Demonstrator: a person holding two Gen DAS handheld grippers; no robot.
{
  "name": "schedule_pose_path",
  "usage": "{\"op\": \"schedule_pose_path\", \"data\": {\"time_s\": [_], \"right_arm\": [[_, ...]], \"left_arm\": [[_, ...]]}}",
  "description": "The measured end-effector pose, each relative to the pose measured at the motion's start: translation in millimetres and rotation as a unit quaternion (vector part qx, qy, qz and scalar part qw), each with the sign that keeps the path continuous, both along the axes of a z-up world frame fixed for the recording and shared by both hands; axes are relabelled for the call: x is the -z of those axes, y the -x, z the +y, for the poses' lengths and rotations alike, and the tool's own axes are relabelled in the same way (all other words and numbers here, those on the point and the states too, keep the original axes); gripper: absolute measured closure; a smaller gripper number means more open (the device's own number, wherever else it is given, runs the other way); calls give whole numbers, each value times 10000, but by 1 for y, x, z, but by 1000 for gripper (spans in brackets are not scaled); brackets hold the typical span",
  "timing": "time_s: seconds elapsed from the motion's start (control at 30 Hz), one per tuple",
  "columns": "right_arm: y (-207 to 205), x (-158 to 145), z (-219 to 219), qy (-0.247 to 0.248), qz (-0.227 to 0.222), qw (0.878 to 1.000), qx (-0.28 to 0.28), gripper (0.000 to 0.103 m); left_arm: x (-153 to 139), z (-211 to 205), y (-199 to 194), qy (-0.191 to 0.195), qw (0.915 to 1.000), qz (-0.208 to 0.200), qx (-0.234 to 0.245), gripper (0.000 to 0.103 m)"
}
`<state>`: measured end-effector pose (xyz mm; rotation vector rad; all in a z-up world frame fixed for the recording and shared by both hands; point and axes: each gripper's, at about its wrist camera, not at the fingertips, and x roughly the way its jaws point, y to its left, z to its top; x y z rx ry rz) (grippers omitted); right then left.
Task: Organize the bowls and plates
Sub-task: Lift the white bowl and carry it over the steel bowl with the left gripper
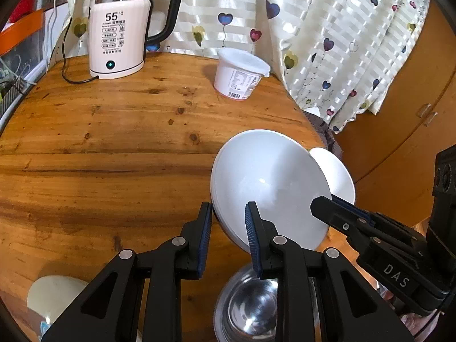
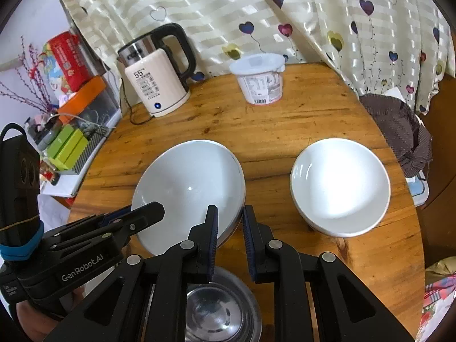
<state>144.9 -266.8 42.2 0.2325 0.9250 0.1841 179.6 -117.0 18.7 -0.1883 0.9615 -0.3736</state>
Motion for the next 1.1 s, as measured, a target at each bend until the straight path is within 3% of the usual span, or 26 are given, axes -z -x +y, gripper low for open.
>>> {"op": "schedule_pose_path", "data": {"time_s": [0.57,1.1], "right_arm": [[53,-31,2,-2,-242,9997,11,86],[98,-22,2,-82,-54,9999,39,86]], "left_arm": [[-25,-2,49,-78,9997,-213,116,78],[-16,-6,91,-228,9994,-23,245,78]]}}
